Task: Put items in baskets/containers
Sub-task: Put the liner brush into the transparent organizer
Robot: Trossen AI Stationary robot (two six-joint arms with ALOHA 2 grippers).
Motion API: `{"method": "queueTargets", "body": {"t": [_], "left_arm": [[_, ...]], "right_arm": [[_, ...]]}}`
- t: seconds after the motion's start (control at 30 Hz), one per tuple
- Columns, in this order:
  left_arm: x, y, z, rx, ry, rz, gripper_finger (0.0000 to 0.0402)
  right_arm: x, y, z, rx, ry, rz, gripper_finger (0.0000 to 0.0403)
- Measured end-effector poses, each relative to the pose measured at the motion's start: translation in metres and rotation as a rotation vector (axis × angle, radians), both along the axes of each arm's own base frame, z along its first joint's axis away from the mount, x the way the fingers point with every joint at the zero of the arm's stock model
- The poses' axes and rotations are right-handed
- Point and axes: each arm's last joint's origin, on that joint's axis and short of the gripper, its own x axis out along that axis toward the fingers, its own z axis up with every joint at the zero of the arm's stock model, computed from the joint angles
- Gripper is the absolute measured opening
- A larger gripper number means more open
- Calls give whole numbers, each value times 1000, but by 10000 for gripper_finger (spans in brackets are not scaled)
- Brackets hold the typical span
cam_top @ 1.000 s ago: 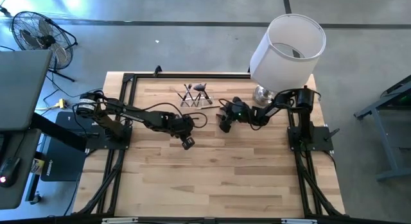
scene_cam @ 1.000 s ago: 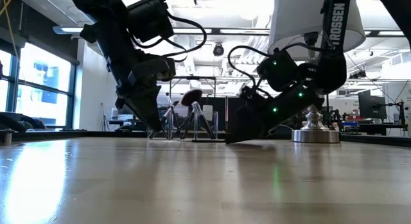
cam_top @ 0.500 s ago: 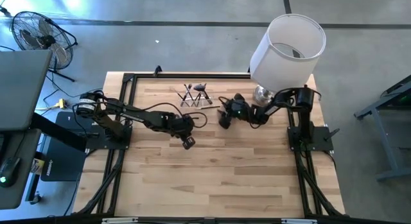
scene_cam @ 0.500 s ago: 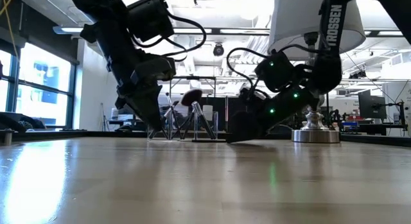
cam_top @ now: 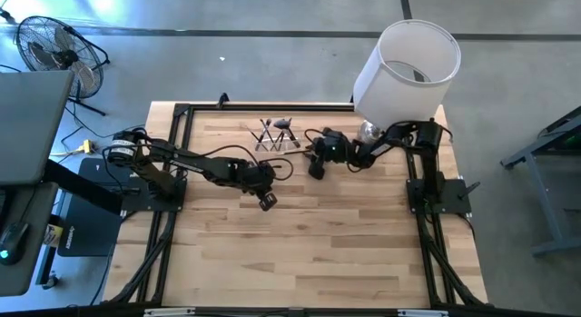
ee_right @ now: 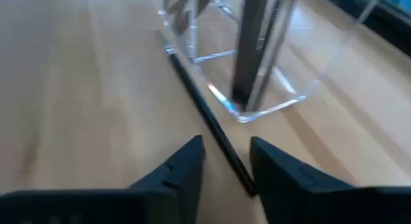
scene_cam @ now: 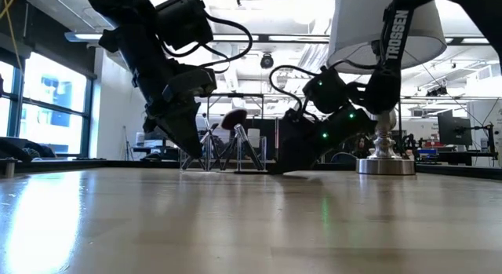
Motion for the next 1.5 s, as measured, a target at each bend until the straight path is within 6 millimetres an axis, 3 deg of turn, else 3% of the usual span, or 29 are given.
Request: {"method": "queueTargets", "body": {"t": [0.2,0.27,0.4,0.5,0.9,1.03,1.27,1.5], "left_arm": [[0,0,0,-5,0,-4,0],[0,0,0,-4,0,-5,0],[0,-1,0,6,6,-43,0],[0,-2,0,10,15,-118,0],[-22,-5,-11,-56,264,-240,0],[-27,-16,-12,-16,314,-311,0],[-40,-54,-19,108,314,-422,0],[-67,-65,-26,101,147,-396,0]], "right_arm": [[4,14,0,51,-9,38,28],[6,20,-1,65,-10,46,11],[10,34,-1,107,-18,24,22],[13,47,-1,148,-30,0,9],[27,131,3,235,-85,-49,7],[35,158,7,243,-65,-69,4],[47,195,18,229,-4,-119,3],[55,214,29,213,5,-119,3]]}}
